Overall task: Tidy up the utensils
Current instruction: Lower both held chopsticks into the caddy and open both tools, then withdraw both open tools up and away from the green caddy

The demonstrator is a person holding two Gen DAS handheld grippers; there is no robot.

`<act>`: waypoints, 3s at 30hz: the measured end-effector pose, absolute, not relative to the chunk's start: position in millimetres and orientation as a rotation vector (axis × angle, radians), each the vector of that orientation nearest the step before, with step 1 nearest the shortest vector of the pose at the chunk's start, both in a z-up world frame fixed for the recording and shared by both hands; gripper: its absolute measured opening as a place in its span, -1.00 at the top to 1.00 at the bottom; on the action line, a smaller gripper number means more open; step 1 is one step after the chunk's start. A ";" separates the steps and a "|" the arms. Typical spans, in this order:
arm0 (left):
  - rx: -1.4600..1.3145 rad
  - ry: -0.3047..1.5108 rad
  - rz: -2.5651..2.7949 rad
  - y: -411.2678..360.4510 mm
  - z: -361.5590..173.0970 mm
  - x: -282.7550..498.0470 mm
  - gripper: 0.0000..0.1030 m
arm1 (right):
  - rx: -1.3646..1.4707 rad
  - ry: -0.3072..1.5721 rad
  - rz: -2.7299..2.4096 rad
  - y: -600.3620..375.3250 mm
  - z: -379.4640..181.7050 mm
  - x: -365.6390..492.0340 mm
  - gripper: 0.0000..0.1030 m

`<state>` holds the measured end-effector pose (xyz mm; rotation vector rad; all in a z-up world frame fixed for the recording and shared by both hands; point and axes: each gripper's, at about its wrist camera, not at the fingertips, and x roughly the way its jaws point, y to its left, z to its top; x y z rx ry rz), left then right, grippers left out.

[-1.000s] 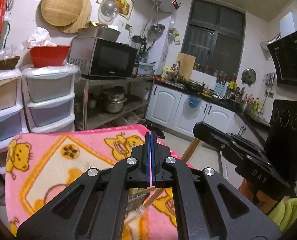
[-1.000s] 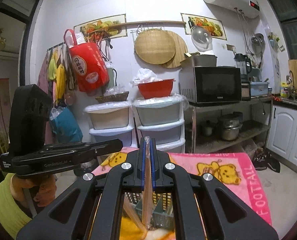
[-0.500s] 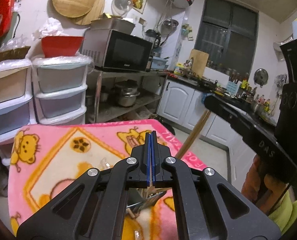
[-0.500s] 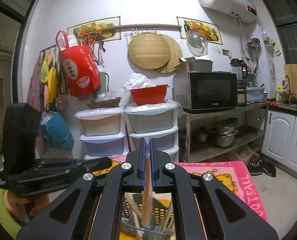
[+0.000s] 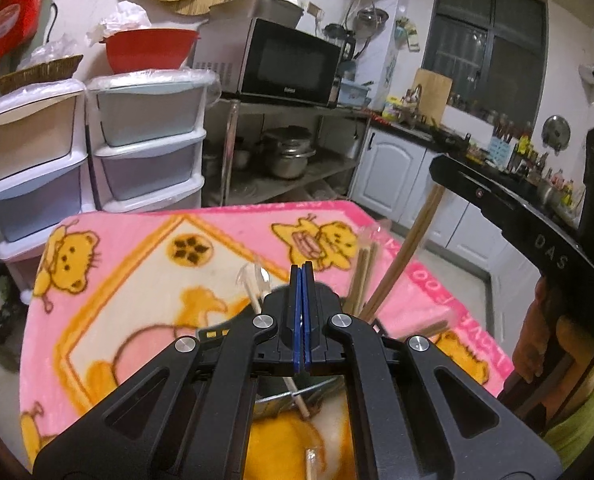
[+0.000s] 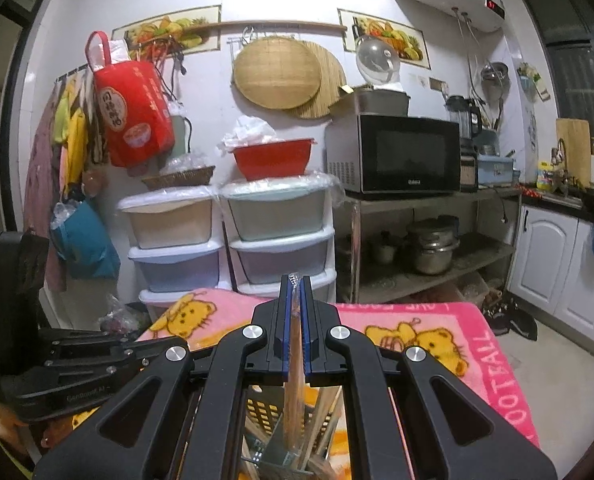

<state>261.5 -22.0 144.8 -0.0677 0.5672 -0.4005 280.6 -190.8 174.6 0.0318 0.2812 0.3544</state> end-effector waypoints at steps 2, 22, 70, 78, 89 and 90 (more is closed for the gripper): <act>-0.058 0.573 -0.396 -24.0 140.4 260.7 1.00 | 0.033 0.296 0.353 -190.3 168.7 284.0 0.91; -0.023 0.616 -0.391 -33.9 116.8 259.3 1.00 | 0.028 0.452 0.386 -187.3 125.2 289.4 0.77; -0.067 0.666 -0.283 1.4 75.4 142.9 -0.79 | -0.052 0.591 0.398 -210.0 64.8 164.5 -0.68; -0.042 0.628 -0.224 -0.4 51.2 120.4 -0.80 | -0.031 0.611 0.384 -212.9 43.3 153.0 -0.69; -0.080 0.515 -0.147 4.9 30.2 95.0 -0.80 | -0.008 0.408 0.298 -224.6 29.9 118.1 -0.83; -0.089 0.498 -0.140 6.5 29.3 93.5 -0.80 | -0.010 0.375 0.285 -226.7 30.1 114.5 -0.84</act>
